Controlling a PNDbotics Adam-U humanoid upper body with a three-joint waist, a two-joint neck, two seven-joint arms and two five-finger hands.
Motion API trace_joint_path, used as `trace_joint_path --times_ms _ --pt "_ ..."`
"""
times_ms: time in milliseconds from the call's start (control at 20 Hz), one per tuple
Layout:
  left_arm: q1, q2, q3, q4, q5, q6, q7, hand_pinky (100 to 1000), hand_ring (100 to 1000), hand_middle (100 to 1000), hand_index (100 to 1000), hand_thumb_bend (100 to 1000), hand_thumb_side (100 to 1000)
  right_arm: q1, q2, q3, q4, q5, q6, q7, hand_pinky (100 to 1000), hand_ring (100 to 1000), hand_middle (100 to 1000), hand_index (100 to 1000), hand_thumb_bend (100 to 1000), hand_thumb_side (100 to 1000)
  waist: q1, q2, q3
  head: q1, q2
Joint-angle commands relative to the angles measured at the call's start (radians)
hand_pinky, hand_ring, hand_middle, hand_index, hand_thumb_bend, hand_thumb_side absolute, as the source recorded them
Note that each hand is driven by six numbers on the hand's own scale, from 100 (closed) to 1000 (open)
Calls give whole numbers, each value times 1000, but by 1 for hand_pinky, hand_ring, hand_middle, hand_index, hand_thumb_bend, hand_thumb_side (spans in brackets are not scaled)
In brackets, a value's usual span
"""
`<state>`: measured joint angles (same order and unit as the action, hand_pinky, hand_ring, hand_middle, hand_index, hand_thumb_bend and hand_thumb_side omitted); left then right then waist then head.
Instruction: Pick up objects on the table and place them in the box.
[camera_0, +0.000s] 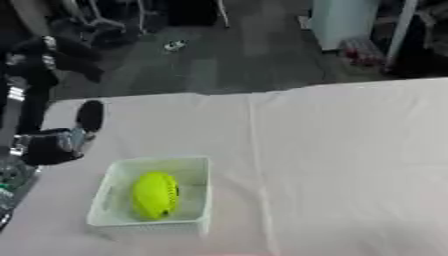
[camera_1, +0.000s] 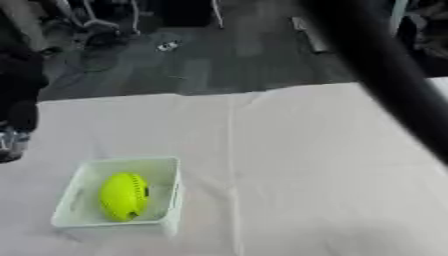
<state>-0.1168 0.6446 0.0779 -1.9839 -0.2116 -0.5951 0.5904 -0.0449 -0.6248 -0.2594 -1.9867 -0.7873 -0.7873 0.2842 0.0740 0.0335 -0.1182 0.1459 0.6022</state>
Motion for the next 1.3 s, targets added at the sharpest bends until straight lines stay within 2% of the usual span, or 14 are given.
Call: trace_joint_path --times_ms 50,250,400,500,650,1150,1300 --pt "-28 -54 25 -16 58 -51 37 364 414 527 569 155 661 27 1 4 -13 55 -29 2 122 443 475 630 100 959 -10 -16 17 -29 -41" --pt "-39 -67 9 -16 114 -70 32 349 402 518 561 149 661 50 8 26 -13 108 -53 -1 123 445 474 626 100 959 -13 -24 33 -14 -92" --pt "-14 -53 0 -16 123 -97 12 340 395 516 559 149 657 51 11 34 -13 124 -61 -10 123 445 475 627 100 959 -13 -25 37 -6 -100" --pt "-8 -53 -2 -16 132 -98 3 337 393 515 558 147 653 47 8 37 -13 128 -61 -16 126 445 474 625 100 958 -11 -26 35 1 -84" --pt "2 -55 -1 -16 140 -102 -7 332 389 514 558 148 653 37 3 34 -13 122 -63 -25 128 445 473 625 100 957 -9 -27 28 1 -37" --pt "15 -58 0 -16 170 -95 -42 323 381 511 558 147 656 27 -1 30 -13 107 -57 -20 129 445 472 615 100 957 -8 -25 21 -27 45" --pt "17 -59 3 -16 178 -97 -50 323 381 511 559 148 655 23 -3 32 -13 102 -75 -8 130 444 464 591 100 952 -7 -26 21 -14 76"
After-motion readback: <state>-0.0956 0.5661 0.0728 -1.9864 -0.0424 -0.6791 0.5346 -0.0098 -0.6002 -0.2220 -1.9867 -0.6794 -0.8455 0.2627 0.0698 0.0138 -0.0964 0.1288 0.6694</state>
